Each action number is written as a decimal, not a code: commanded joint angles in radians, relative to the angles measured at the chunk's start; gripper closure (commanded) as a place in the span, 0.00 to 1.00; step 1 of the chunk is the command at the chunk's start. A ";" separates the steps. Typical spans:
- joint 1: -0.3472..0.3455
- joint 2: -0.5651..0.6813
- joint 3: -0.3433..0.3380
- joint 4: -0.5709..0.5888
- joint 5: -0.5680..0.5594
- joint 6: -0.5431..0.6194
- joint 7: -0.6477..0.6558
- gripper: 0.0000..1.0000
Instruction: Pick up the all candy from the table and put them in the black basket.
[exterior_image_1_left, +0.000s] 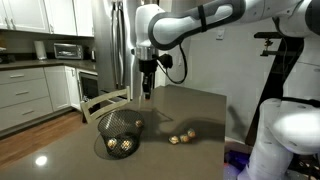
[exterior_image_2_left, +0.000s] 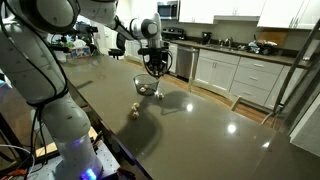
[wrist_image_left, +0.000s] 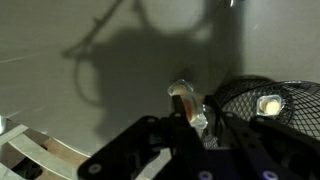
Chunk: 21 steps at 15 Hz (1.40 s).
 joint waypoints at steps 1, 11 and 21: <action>0.023 -0.035 0.015 -0.037 0.027 0.033 -0.041 0.91; 0.081 -0.016 0.038 -0.071 0.161 0.172 -0.147 0.91; 0.097 -0.010 0.049 -0.085 0.188 0.187 -0.183 0.29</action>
